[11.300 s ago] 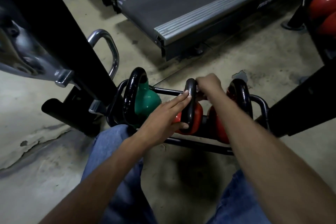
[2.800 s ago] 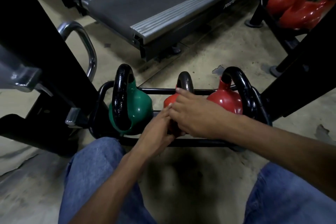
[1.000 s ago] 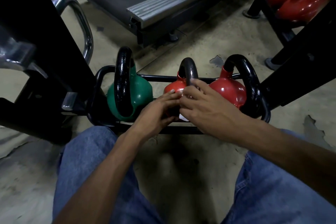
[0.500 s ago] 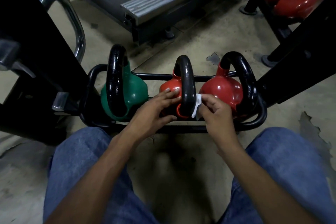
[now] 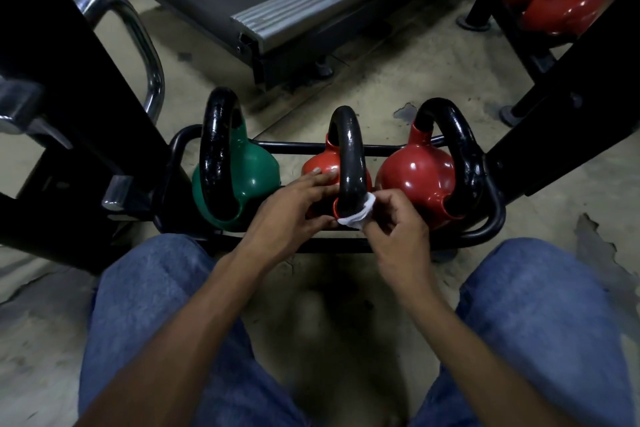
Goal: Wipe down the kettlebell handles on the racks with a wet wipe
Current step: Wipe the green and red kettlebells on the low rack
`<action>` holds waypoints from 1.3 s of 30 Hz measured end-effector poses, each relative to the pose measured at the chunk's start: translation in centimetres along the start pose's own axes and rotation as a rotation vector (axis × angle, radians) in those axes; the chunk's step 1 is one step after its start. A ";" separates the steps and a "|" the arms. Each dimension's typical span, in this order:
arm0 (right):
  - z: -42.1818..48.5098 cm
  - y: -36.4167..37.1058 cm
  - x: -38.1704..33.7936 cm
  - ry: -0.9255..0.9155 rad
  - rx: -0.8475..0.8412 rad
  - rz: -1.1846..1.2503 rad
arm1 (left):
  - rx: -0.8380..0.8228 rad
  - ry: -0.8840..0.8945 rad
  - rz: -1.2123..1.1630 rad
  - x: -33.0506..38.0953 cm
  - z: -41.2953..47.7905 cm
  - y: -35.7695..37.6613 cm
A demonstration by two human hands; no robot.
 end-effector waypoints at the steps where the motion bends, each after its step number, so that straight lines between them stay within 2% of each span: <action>1: -0.4 0.1 -0.2 -0.053 0.030 -0.062 | 0.005 0.001 0.002 0.0 0.0 0.1; 5: -1.3 0.5 -0.4 -0.425 0.127 -0.360 | 0.009 0.005 -0.010 -0.5 -0.1 0.4; 8: -1.1 0.7 -0.3 -0.653 0.080 -0.541 | -0.019 0.024 -0.101 -0.8 0.0 0.3; 12: -0.2 0.8 -1.3 -0.997 0.127 -1.016 | -0.053 0.041 -0.228 -0.9 0.1 -0.2; 14: 0.9 0.6 -2.5 -1.079 0.079 -1.209 | -0.035 0.023 -0.241 -0.8 -0.1 -0.4; 16: 2.5 0.8 -4.1 -1.028 -0.086 -1.372 | -0.016 -0.004 -0.225 -0.9 -0.1 -0.3; 22: 4.9 4.4 -9.3 -0.527 -0.609 -1.957 | 0.000 -0.002 -0.273 -1.5 0.1 0.1; 25: 5.1 4.3 -10.0 -0.571 -0.719 -1.925 | 0.003 0.009 -0.293 -1.4 -0.1 0.0; 27: 5.0 3.3 -9.6 -0.717 -0.725 -1.833 | 0.003 0.010 -0.311 -1.3 -0.1 0.1; 29: 4.4 2.4 -9.2 -0.951 -0.682 -1.698 | 0.009 0.027 -0.351 -1.3 -0.1 0.2; 33: 2.7 0.3 -6.9 -1.185 -0.515 -1.576 | -0.029 0.000 -0.419 -1.6 0.0 0.1; 36: 1.1 -1.4 -4.8 -1.214 -0.311 -1.375 | -0.079 -0.035 -0.313 -1.6 0.1 0.1; 39: 0.8 -2.3 -2.8 -1.024 -0.159 -1.095 | -0.100 -0.047 -0.290 -1.2 -0.2 0.0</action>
Point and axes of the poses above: each hand's wrist, its own z-axis towards the middle knuckle, its own y-axis out of the palm, x = y × z, the point moved 3 cm from there along z, towards the middle knuckle, and after that the axes turned 8 degrees about -x, right-handed, at the moved point
